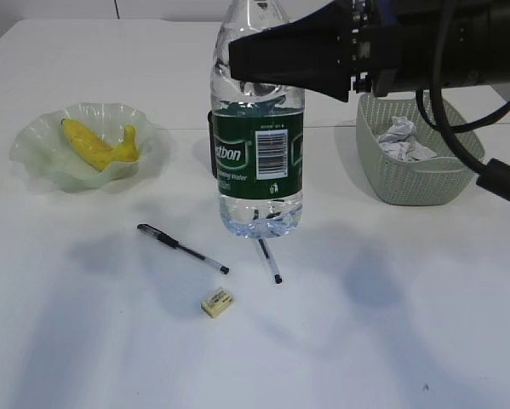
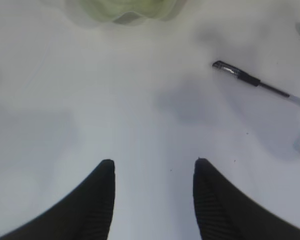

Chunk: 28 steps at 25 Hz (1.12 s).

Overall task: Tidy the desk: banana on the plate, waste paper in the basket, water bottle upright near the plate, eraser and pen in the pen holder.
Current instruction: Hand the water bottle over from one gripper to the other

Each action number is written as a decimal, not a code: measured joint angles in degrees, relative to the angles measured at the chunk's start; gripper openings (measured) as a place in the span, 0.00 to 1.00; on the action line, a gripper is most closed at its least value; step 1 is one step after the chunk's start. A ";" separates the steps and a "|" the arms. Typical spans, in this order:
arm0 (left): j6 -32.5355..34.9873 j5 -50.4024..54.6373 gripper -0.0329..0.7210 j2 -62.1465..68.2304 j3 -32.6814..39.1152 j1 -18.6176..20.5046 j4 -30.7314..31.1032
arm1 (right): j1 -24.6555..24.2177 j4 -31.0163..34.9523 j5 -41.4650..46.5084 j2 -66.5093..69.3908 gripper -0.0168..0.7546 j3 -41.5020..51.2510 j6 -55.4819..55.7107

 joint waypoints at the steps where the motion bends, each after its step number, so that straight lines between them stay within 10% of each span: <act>1: 0.00 -0.91 0.51 0.00 0.00 0.00 -0.78 | 0.00 0.00 -0.10 0.00 0.54 0.00 0.00; 13: 0.43 -30.13 0.51 0.59 10.44 -0.57 -4.72 | 0.00 1.89 -0.48 0.00 0.54 0.00 -0.32; 24: 0.02 -53.97 0.51 1.12 18.33 -13.76 0.42 | 0.00 3.47 -1.89 0.00 0.54 0.00 -3.91; 28: -9.58 -57.51 0.51 1.12 18.57 -15.86 9.69 | 0.00 3.47 -2.84 0.00 0.54 0.00 -5.32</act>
